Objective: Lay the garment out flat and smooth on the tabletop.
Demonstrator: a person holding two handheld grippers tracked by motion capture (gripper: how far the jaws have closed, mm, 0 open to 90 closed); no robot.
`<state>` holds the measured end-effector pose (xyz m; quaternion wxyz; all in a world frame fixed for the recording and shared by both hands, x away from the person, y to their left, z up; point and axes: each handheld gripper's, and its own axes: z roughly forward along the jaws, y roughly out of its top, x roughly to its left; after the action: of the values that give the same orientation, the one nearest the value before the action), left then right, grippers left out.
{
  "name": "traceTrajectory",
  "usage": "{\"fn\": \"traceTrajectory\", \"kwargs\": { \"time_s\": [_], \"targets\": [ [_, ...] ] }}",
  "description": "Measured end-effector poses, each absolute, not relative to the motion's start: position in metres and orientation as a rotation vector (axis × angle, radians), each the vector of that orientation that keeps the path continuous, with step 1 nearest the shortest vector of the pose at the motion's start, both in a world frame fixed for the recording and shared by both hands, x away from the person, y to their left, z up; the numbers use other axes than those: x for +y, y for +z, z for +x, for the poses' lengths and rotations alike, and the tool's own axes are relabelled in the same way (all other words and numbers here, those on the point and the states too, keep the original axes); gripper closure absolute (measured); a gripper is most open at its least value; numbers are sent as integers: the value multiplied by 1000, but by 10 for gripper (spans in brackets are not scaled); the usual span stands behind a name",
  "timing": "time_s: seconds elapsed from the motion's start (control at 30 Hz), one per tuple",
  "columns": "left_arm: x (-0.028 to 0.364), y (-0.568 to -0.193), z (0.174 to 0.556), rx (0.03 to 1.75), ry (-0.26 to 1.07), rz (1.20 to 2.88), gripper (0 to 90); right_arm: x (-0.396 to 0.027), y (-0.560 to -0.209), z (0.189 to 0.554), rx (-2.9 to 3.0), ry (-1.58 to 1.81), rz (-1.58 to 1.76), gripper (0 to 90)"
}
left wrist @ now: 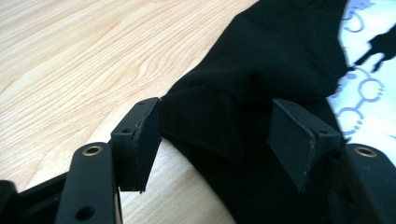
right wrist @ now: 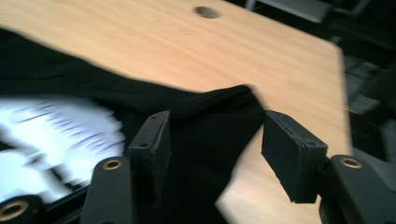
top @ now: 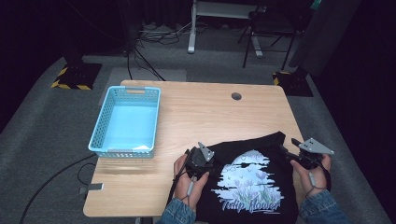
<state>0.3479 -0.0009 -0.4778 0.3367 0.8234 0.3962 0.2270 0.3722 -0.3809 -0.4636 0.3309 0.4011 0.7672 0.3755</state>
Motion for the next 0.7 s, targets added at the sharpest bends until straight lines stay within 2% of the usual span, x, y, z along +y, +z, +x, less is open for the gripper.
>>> {"fn": "traceTrajectory", "kwargs": {
  "time_s": [0.23, 0.53, 0.7],
  "targets": [
    [-12, -473, 342, 956, 557, 2174, 344, -368, -472, 346, 2203, 1098, 998, 426],
    [-30, -476, 321, 808, 450, 2267, 324, -353, -491, 335, 2361, 1089, 961, 424],
    [-35, -464, 310, 752, 413, 2211, 339, -350, -505, 334, 2391, 1107, 1006, 408]
  ]
}}
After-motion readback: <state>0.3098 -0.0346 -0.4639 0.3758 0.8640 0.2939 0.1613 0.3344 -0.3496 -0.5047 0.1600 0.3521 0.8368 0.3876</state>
